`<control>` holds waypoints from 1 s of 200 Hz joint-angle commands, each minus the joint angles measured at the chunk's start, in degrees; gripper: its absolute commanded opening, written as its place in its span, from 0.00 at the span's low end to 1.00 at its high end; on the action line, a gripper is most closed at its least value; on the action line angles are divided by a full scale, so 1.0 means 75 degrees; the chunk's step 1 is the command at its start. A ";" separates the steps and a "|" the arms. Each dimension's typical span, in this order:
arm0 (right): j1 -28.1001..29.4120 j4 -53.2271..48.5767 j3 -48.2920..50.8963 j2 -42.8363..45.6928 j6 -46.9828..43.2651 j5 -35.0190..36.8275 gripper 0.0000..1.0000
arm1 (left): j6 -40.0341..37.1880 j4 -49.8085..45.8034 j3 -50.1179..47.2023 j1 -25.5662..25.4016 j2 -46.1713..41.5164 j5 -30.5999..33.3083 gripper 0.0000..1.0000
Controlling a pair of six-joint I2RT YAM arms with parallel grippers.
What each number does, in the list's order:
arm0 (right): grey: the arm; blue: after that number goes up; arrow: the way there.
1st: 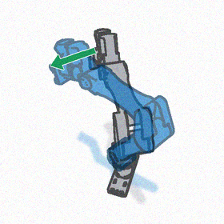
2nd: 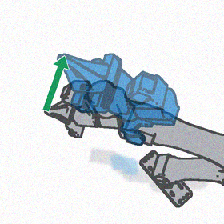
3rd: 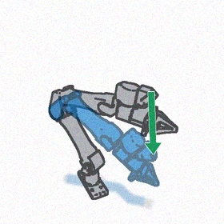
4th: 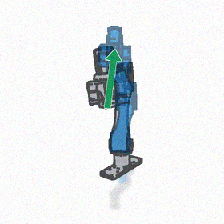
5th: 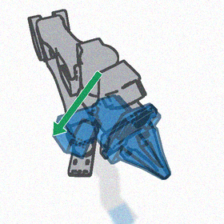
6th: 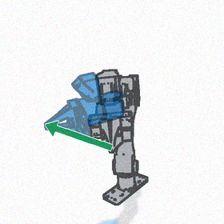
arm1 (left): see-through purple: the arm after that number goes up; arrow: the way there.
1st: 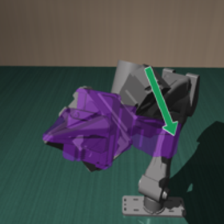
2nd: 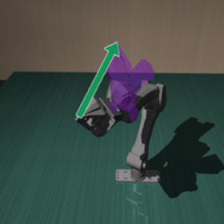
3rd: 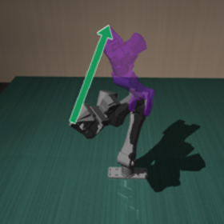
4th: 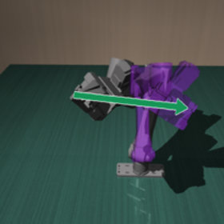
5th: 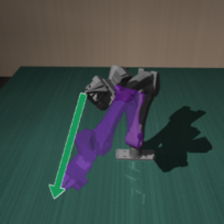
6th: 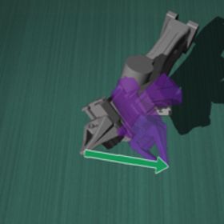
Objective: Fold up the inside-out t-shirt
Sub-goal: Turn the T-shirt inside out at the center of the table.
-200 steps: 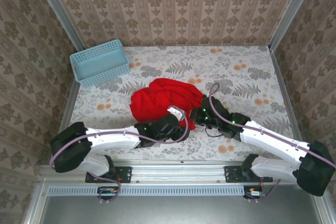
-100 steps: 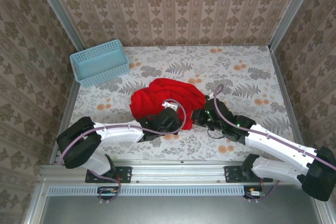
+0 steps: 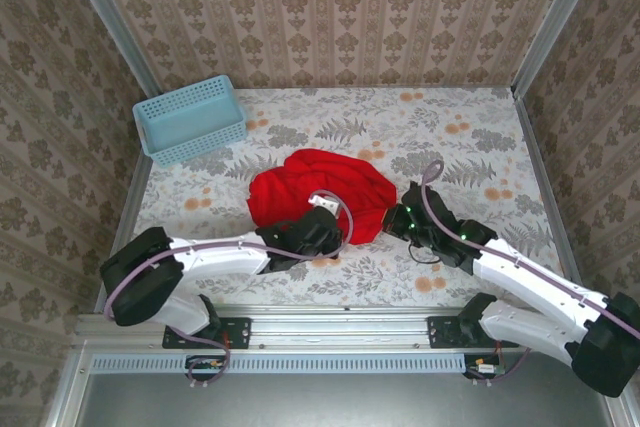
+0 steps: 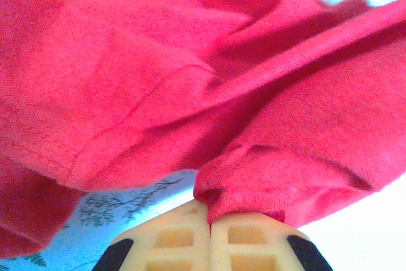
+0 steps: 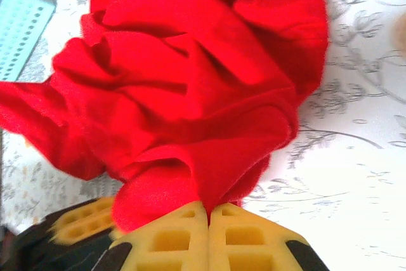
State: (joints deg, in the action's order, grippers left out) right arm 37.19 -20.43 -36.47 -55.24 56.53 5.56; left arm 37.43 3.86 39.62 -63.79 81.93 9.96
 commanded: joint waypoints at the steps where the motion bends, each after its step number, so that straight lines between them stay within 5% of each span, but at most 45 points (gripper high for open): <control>1: -0.0318 -0.0524 0.0206 0.0213 -0.0379 0.0187 0.04 | -0.0466 -0.0031 0.0114 -0.0286 -0.0374 0.0067 0.00; 33: -0.0699 -0.0927 0.0307 0.0329 -0.0787 0.0212 0.12 | -0.0829 -0.0066 0.0790 -0.0530 -0.0225 -0.0342 0.00; 61: -0.0690 -0.1328 0.0213 0.0743 -0.1448 0.0067 0.34 | -0.0855 -0.0116 0.1544 -0.0530 0.0268 -0.0835 0.00; 101: -0.0025 -0.2269 0.0608 0.1953 -0.1476 0.0228 0.54 | -0.0947 -0.0261 0.2422 -0.0495 0.0809 -0.1102 0.00; 133: 0.0769 -0.1519 0.1112 0.2113 -0.1041 0.0265 0.55 | -0.1098 -0.0333 0.2665 -0.0413 0.0919 -0.1334 0.00; 200: 0.0824 0.0819 0.0945 0.0130 -0.1501 0.0842 0.41 | -0.1058 -0.0061 0.2068 -0.0390 0.0514 -0.1550 0.00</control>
State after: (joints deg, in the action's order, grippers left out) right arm 43.03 -23.11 -27.97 -50.92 47.90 8.82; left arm 30.17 2.70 57.10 -67.37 88.20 -0.36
